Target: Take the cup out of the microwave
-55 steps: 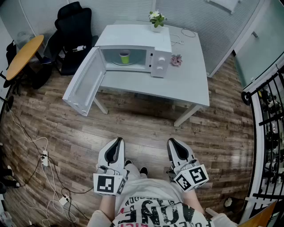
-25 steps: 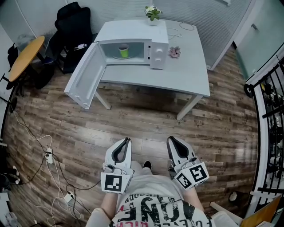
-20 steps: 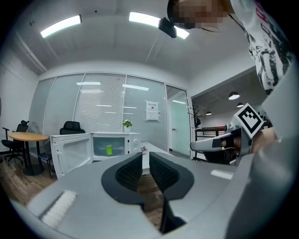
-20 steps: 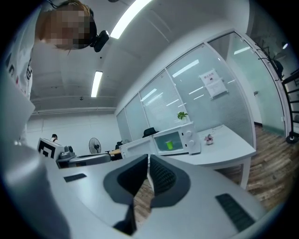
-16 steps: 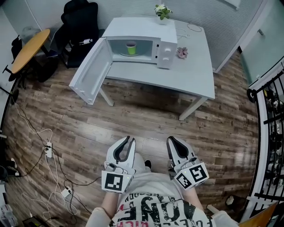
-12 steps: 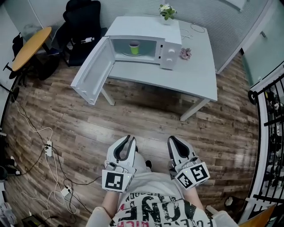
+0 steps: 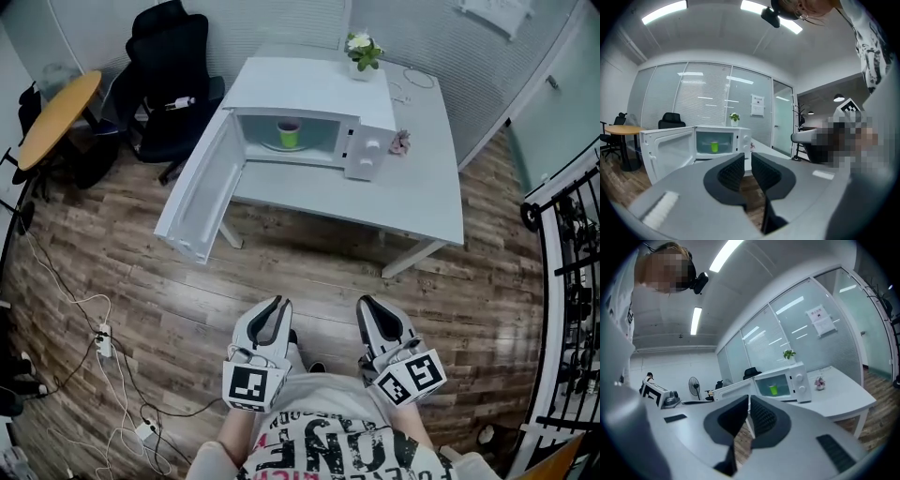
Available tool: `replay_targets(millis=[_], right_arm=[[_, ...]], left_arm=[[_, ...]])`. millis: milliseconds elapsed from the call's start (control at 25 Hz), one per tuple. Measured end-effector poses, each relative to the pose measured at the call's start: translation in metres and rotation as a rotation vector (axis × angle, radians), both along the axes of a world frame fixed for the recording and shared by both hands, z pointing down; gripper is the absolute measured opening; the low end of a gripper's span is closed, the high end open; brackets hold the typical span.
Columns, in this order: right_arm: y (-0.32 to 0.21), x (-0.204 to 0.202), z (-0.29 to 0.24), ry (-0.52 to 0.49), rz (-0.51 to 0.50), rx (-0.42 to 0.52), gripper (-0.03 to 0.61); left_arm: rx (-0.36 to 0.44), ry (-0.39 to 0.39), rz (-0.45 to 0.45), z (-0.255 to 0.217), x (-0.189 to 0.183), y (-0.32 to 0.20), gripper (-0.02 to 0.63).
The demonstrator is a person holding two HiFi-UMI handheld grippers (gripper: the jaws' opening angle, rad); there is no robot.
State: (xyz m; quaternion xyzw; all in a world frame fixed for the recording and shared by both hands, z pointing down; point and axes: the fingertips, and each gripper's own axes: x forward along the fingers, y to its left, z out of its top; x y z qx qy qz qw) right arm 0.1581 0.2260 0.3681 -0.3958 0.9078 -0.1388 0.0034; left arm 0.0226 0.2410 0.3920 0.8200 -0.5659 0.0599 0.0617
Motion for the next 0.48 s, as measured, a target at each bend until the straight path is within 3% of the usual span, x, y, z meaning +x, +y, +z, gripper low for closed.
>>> replay_targets(millis=[240, 480], right_arm=[[-0.038, -0.02, -0.007, -0.012, 0.042, 0.011, 0.021], [-0.06, -0.054, -0.001, -0.005, 0.047, 0.003, 0.021]], left_arm=[[0.042, -0.007, 0.056, -0.011, -0.022, -0.044, 0.054], [0.022, 0.04, 0.067, -0.005, -0.052, -0.063, 0.052]])
